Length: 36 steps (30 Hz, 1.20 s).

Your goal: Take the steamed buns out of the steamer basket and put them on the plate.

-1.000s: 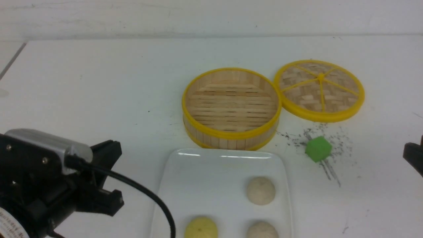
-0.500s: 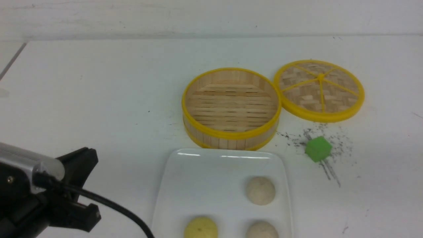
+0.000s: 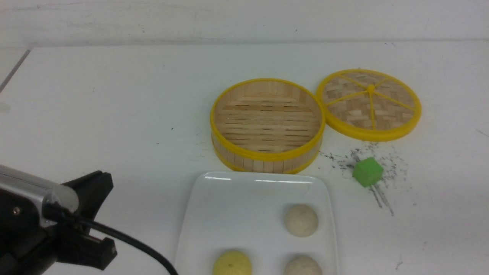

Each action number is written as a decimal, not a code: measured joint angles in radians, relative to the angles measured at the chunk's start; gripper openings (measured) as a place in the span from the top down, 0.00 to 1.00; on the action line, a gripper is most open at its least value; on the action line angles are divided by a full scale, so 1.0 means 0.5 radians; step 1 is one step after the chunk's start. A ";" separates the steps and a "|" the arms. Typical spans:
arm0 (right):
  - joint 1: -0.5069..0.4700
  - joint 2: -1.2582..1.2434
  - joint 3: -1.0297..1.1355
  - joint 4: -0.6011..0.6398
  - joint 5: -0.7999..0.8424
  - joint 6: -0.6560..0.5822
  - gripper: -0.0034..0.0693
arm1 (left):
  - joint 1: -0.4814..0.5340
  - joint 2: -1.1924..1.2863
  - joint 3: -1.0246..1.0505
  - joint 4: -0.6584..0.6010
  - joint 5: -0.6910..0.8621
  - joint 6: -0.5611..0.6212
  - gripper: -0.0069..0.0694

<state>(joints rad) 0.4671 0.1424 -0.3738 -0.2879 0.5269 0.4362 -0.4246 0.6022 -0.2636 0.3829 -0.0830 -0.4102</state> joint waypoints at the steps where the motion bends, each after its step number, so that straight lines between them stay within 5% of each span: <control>1: 0.000 0.000 0.000 0.049 0.012 -0.002 0.62 | 0.000 0.000 0.000 0.002 0.000 0.000 0.81; 8: 0.000 -0.001 0.094 0.183 -0.030 -0.169 0.62 | 0.000 0.000 0.000 0.007 0.000 0.000 0.81; 17: 0.000 -0.001 0.309 0.186 -0.480 -0.188 0.62 | 0.000 0.000 0.000 0.011 -0.004 0.000 0.81; 36: 0.000 -0.001 0.320 0.186 -0.522 -0.189 0.62 | 0.000 0.000 0.000 0.068 -0.048 0.000 0.79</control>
<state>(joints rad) 0.4671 0.1421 -0.2136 -0.1949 0.2658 0.3415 -0.4246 0.6022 -0.2636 0.4167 -0.1067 -0.4102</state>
